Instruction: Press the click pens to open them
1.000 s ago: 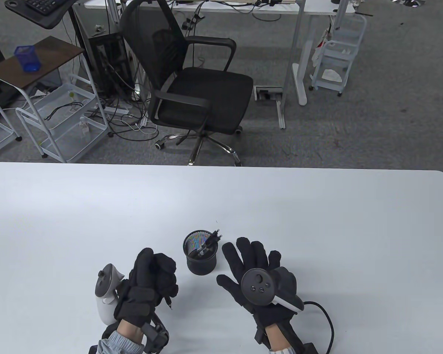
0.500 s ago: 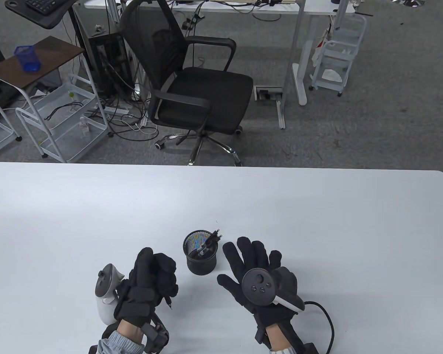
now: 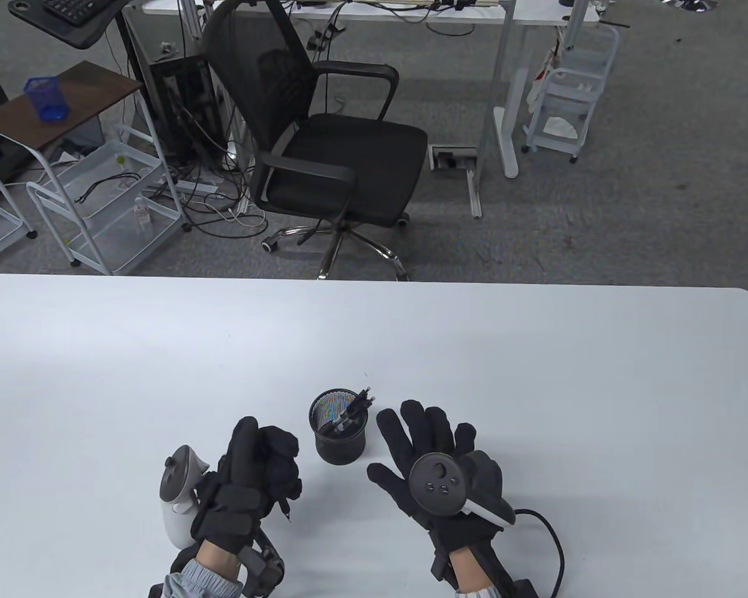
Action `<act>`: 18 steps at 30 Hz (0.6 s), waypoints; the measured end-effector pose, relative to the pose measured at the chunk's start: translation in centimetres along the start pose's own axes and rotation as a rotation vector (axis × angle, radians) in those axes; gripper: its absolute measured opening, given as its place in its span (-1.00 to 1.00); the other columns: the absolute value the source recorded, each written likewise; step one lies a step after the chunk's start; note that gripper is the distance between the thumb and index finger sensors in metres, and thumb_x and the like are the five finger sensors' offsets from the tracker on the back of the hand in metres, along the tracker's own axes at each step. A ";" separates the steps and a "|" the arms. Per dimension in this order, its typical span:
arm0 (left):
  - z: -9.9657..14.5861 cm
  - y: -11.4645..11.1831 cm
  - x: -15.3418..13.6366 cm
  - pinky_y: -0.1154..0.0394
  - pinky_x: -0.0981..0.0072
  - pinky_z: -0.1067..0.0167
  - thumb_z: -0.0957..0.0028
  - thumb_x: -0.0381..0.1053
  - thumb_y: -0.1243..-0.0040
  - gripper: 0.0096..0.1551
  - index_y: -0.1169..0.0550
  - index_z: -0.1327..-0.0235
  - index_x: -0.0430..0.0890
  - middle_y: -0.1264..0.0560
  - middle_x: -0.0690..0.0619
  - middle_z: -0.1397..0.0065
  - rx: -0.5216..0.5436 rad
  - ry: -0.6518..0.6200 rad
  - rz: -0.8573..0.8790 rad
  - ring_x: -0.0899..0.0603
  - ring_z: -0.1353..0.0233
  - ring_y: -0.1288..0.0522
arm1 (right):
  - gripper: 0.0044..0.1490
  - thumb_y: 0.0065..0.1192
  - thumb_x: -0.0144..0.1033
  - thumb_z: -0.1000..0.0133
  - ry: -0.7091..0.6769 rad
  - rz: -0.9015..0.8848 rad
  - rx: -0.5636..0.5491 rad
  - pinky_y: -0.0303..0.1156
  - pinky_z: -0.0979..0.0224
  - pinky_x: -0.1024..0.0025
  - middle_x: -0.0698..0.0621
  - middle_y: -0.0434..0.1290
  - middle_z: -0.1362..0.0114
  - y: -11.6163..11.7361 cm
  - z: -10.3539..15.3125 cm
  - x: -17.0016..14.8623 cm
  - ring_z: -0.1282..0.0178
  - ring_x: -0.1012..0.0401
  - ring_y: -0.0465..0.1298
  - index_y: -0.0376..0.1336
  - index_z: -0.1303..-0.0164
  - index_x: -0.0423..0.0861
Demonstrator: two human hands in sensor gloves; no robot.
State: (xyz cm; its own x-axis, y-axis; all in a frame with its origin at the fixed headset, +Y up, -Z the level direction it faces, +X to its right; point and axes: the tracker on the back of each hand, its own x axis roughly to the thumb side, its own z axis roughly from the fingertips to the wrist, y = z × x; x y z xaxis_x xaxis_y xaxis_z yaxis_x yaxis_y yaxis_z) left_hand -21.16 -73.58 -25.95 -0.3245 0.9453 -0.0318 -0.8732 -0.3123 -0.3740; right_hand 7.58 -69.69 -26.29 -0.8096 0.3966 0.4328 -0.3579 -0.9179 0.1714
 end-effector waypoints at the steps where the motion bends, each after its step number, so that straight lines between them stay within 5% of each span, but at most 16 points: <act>1: 0.0 0.0 0.0 -0.59 0.16 -0.10 -0.50 0.47 0.57 -0.16 -0.43 -0.35 -0.14 -0.53 0.19 0.06 0.001 -0.001 -0.002 0.06 0.07 -0.53 | -0.06 -0.20 0.10 -0.43 -0.001 0.000 -0.001 -0.52 -0.39 -0.64 -0.40 -0.39 -0.85 0.0 0.0 0.0 -0.70 -0.48 -0.32 -0.30 -0.88 -0.11; 9: 0.2 -0.1 0.5 -0.56 0.08 -0.18 -0.51 0.46 0.55 -0.14 -0.36 -0.46 -0.20 -0.51 0.12 -0.05 -0.007 -0.020 -0.028 0.01 -0.02 -0.52 | -0.05 -0.20 0.10 -0.43 -0.002 -0.001 -0.004 -0.52 -0.39 -0.64 -0.40 -0.39 -0.85 -0.1 0.0 0.0 -0.70 -0.48 -0.32 -0.31 -0.88 -0.11; 18: 0.7 -0.3 2.0 -0.43 -0.15 -0.35 -0.51 0.23 0.50 -0.18 -0.12 -0.69 -0.38 -0.40 -0.15 -0.34 -0.011 -0.057 -0.123 -0.18 -0.24 -0.44 | -0.06 -0.20 0.10 -0.42 -0.003 -0.003 -0.006 -0.53 -0.39 -0.64 -0.40 -0.40 -0.85 -0.2 0.1 0.0 -0.70 -0.48 -0.32 -0.30 -0.88 -0.11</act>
State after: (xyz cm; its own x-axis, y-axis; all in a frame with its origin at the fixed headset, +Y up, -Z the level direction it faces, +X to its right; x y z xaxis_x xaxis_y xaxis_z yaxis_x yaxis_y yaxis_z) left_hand -21.76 -71.64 -25.28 -0.2358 0.9694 0.0679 -0.9038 -0.1930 -0.3821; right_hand 7.67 -69.52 -26.24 -0.8075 0.3988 0.4346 -0.3627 -0.9167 0.1674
